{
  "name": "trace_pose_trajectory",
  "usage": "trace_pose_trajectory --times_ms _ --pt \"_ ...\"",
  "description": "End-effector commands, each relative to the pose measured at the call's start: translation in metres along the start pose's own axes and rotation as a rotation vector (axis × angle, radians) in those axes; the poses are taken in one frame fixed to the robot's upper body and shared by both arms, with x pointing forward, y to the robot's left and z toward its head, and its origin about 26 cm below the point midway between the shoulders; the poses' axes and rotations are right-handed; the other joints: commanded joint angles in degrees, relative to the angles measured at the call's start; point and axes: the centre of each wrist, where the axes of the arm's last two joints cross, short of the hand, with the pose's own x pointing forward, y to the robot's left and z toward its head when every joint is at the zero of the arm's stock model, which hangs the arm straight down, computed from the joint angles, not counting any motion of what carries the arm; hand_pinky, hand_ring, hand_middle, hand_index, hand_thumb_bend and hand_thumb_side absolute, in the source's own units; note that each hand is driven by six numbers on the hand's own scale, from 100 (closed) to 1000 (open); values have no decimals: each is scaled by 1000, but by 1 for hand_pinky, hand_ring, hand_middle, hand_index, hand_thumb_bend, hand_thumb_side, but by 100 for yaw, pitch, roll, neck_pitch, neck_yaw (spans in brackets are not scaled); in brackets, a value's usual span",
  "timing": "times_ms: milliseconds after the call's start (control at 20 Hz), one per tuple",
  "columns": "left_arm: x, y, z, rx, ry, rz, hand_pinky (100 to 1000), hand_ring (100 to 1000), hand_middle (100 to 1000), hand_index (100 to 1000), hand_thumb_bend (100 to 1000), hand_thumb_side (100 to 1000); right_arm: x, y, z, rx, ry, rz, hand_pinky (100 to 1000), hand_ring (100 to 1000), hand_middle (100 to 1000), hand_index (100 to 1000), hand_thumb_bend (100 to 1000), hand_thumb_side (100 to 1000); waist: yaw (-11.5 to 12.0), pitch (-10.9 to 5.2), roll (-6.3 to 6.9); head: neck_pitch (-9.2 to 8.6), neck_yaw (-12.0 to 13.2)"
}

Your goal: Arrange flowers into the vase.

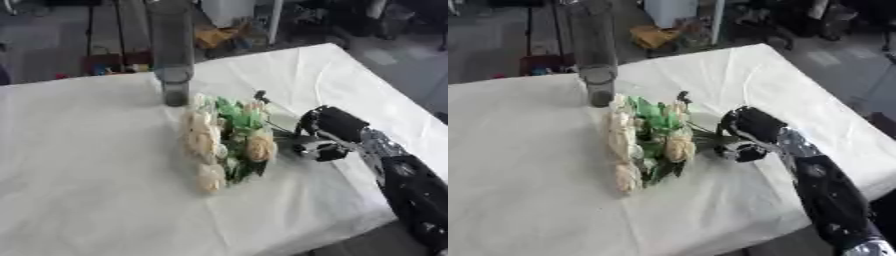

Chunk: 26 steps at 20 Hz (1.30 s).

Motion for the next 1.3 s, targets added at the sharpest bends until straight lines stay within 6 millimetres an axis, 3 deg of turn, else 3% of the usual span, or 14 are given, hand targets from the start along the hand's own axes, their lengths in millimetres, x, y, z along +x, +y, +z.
trace_pose_trajectory --times_ms 50,1300 --pt "5 2 -4 -5 -21 -7 592 626 750 811 754 794 -9 -8 6 -40 1 7 389 250 270 481 413 203 -14 -42 22 23 -15" --pt "6 2 -5 -4 -24 -5 592 632 750 811 755 794 -2 2 1 -99 25 -31 345 198 212 413 383 186 31 -35 14 -142 -74"
